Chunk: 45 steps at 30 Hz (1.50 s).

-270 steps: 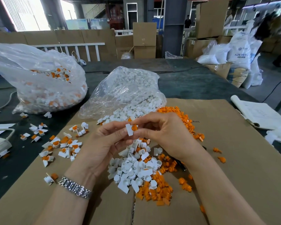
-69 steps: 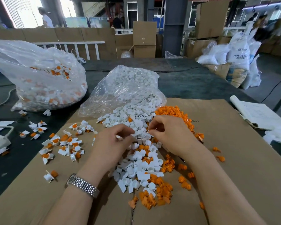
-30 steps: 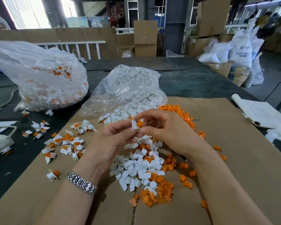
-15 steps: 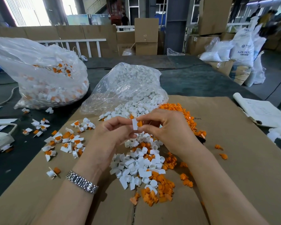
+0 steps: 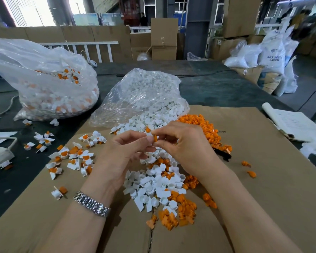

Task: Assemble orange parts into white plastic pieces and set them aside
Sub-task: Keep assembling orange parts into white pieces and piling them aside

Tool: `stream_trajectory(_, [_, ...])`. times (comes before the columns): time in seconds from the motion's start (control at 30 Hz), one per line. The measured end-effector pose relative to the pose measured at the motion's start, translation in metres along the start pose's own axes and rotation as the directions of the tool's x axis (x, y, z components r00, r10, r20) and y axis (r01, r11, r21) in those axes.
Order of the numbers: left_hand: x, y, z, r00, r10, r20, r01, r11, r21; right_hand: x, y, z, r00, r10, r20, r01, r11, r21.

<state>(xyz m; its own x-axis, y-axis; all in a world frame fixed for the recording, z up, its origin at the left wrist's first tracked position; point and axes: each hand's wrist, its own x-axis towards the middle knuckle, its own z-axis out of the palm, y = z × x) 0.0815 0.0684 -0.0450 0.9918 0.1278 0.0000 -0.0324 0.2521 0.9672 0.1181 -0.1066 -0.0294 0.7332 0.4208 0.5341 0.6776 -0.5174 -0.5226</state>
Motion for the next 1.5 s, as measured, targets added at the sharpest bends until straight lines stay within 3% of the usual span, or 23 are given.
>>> stream_trajectory(0.3, [0.001,-0.003,-0.002,0.997,0.016,-0.076,-0.007,0.992,0.126,0.001,0.001,0.004,0.996,0.021,0.089,-0.014,0.998,-0.069])
stream_trajectory(0.43, [0.001,-0.003,0.001,0.992,0.021,-0.121,-0.009,0.995,0.099,0.002,0.007,0.001,0.987,0.108,0.117,-0.096,0.989,-0.110])
stream_trajectory(0.5, [0.002,-0.003,0.000,0.989,0.027,-0.149,-0.014,0.996,0.090,0.001,0.015,-0.003,0.967,0.237,0.090,-0.199,0.930,-0.308])
stream_trajectory(0.57, [0.002,-0.002,0.000,0.987,0.025,-0.159,-0.011,0.996,0.090,-0.001,0.022,-0.007,0.899,0.434,0.067,-0.332,0.771,-0.544])
stream_trajectory(0.67, [0.002,-0.003,-0.002,0.987,0.028,-0.156,-0.016,0.997,0.078,-0.005,0.027,-0.009,0.773,0.627,0.099,-0.434,0.636,-0.639])
stream_trajectory(0.97, [0.004,-0.004,-0.004,0.984,0.038,-0.175,-0.030,0.998,0.051,-0.004,0.027,-0.007,0.763,0.636,0.114,-0.418,0.619,-0.665])
stream_trajectory(1.1, [0.004,-0.004,-0.004,0.981,0.033,-0.190,-0.024,0.999,0.045,-0.002,0.025,-0.006,0.763,0.632,0.134,-0.445,0.665,-0.600])
stream_trajectory(1.37, [0.005,-0.002,-0.003,0.976,0.025,-0.218,-0.032,0.999,-0.027,0.000,0.028,-0.019,0.835,0.551,-0.014,-0.502,0.750,-0.431])
stream_trajectory(1.5, [0.004,0.000,-0.003,0.978,0.035,-0.206,-0.069,0.985,-0.159,0.006,0.017,-0.037,0.858,0.509,0.063,-0.499,0.857,-0.130])
